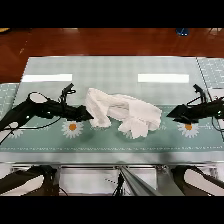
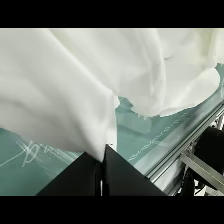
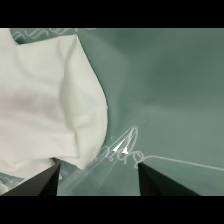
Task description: Fold the shirts.
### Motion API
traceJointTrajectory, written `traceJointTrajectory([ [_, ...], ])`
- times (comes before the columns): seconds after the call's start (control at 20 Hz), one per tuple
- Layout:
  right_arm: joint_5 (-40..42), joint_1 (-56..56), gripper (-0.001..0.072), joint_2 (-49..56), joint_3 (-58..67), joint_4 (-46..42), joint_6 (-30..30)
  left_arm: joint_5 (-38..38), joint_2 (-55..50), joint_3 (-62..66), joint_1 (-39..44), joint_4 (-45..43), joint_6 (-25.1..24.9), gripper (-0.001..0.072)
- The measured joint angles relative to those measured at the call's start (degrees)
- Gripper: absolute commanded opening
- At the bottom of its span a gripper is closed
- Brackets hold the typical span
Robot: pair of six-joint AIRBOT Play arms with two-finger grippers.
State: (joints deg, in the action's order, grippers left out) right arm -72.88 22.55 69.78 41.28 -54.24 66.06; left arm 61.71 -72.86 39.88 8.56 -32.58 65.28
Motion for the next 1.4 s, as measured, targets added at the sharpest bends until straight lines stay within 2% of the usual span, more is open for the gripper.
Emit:
traceJointTrajectory([
  [0.35,10.32,-3.91,0.0570,-2.19,-10.27,7.74,-1.27,1.79,0.35,0.00,0.00,0.04,-0.15,0.0025],
  [0.4,11.08,-5.57,0.0532,-2.23,-10.86,8.41,-1.40,1.92,0.35,0.00,0.00,0.04,-0.15,0.0025],
  [0.55,15.74,-12.44,0.0143,-2.36,-11.93,10.21,-0.44,2.19,0.35,0.09,0.00,0.04,-0.15,0.0025],
  [0.6,17.38,-14.43,0.0053,-2.40,-12.04,10.78,0.22,2.25,0.35,0.26,-0.07,0.07,-0.15,0.0024],
  [0.65,18.53,-16.11,0.0029,-2.40,-12.11,11.02,1.03,2.49,0.35,0.68,-0.24,0.04,-0.13,0.0024],
  [0.8,19.02,-17.51,0.0029,-3.52,-10.71,11.41,1.90,4.13,0.66,4.28,-2.01,0.02,-0.13,0.0024],
  [0.95,16.06,-14.86,0.0028,-7.80,-6.34,11.54,1.42,6.93,2.27,12.09,-5.70,0.00,-0.09,0.0024],
  [1.2,12.39,-6.88,0.0028,-18.80,8.28,11.58,1.03,13.07,7.28,32.20,-13.66,0.07,0.72,0.0024],
  [1.4,10.60,-3.15,0.0028,-23.65,21.14,11.37,2.49,14.86,10.91,47.54,-18.49,0.17,2.86,0.0024],
])
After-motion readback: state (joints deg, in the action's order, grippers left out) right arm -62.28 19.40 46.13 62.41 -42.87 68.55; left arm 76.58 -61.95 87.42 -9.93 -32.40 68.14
